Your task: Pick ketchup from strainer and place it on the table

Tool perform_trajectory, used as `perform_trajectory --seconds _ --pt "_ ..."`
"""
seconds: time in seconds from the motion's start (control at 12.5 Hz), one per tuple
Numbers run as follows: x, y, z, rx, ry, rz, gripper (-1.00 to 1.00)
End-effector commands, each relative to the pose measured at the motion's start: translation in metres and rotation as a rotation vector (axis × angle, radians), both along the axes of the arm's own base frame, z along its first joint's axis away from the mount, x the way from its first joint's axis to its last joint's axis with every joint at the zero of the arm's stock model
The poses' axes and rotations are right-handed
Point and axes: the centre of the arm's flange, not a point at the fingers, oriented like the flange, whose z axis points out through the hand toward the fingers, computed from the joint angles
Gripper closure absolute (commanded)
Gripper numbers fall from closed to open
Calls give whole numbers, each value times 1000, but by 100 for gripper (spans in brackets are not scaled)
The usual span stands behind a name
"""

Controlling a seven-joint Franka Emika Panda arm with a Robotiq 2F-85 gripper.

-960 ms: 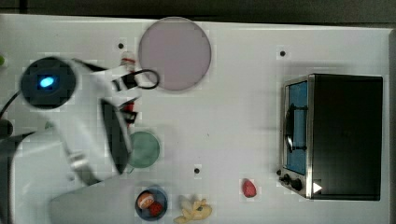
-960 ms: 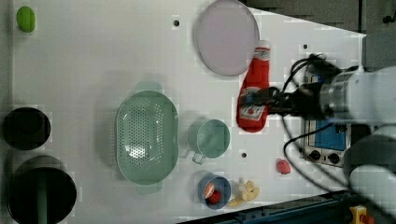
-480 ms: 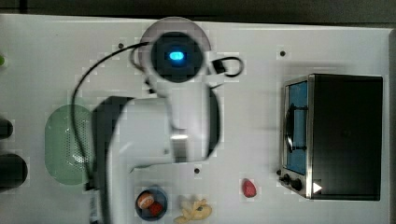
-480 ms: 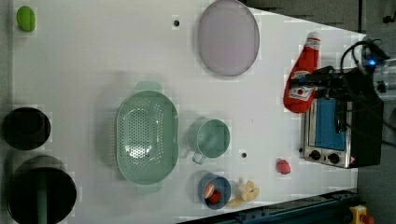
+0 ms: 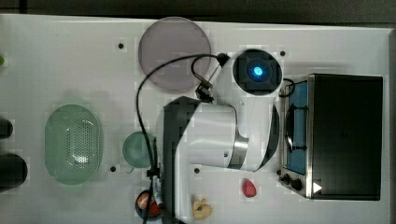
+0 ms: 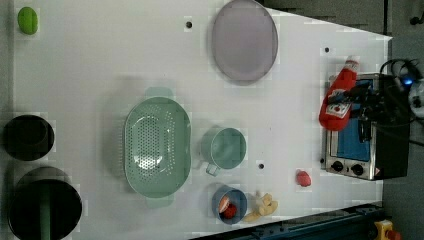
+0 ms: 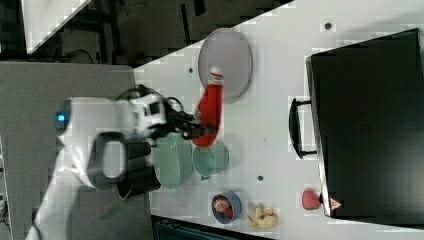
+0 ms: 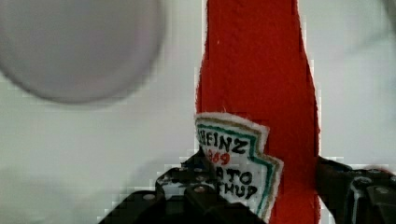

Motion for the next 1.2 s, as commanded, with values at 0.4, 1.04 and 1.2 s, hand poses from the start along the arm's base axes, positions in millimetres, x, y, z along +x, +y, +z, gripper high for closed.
perform_trajectory --seconds 0.4,1.04,1.2 --pt "-29 14 -107 -20 18 100 -22" --pt "-25 9 -126 -16 9 84 -100" --pt "-14 10 -86 -24 -34 84 -100"
